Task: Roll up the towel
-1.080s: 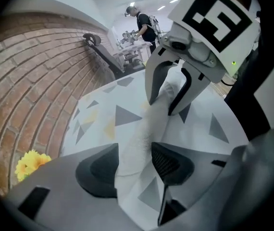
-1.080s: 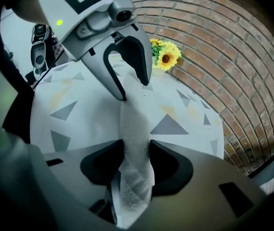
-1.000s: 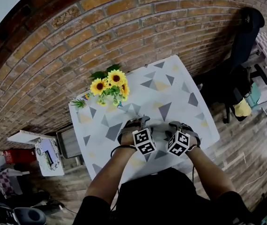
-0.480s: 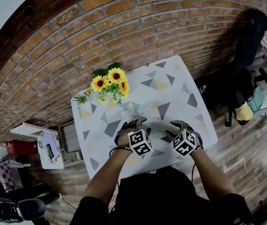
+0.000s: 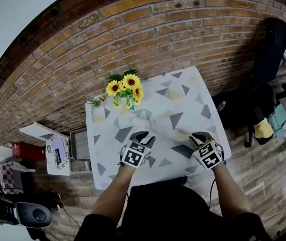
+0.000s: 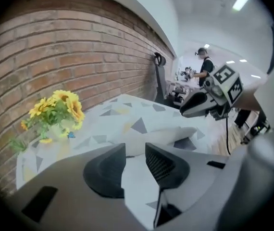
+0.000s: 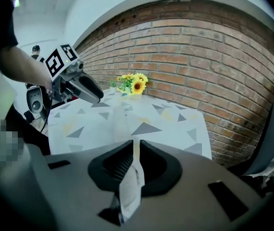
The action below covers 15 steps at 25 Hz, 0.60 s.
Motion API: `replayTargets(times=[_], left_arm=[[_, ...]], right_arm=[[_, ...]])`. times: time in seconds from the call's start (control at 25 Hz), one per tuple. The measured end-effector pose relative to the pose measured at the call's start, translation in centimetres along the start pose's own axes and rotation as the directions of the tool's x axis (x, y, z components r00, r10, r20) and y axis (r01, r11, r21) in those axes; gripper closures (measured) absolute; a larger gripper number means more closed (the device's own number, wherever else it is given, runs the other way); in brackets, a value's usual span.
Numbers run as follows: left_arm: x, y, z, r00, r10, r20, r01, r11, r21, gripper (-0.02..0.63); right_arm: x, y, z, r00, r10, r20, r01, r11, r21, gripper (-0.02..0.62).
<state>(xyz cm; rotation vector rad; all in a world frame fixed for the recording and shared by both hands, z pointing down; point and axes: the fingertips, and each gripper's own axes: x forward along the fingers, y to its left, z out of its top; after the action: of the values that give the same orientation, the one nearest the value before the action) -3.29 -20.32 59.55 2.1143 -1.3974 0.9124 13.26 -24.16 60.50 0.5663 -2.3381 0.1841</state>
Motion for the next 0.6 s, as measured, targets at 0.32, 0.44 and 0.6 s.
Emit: replayTargets(times=[0.32, 0.44, 0.6], left_arm=[[-7.5, 0.8, 1.2, 0.983, 0.023, 0.183, 0.013, 0.981, -0.196, 0.551], [-11.1, 2.0, 2.4, 0.96, 0.081, 0.268, -0.033, 0.984, -0.176, 0.572], [-16.9, 3.5, 3.0, 0.915, 0.129, 0.382, -0.04, 0.972, -0.232, 0.586]], right_arm=[[-3.8, 2.0, 1.6, 0.996, -0.04, 0.079, 0.027, 0.988, 0.155, 0.578], [-5.6, 4.0, 4.7, 0.989, -0.013, 0.147, -0.01, 0.987, 0.161, 0.578], [-7.9, 6.7, 11.0, 0.962, -0.022, 0.273, -0.022, 0.987, 0.159, 0.58]])
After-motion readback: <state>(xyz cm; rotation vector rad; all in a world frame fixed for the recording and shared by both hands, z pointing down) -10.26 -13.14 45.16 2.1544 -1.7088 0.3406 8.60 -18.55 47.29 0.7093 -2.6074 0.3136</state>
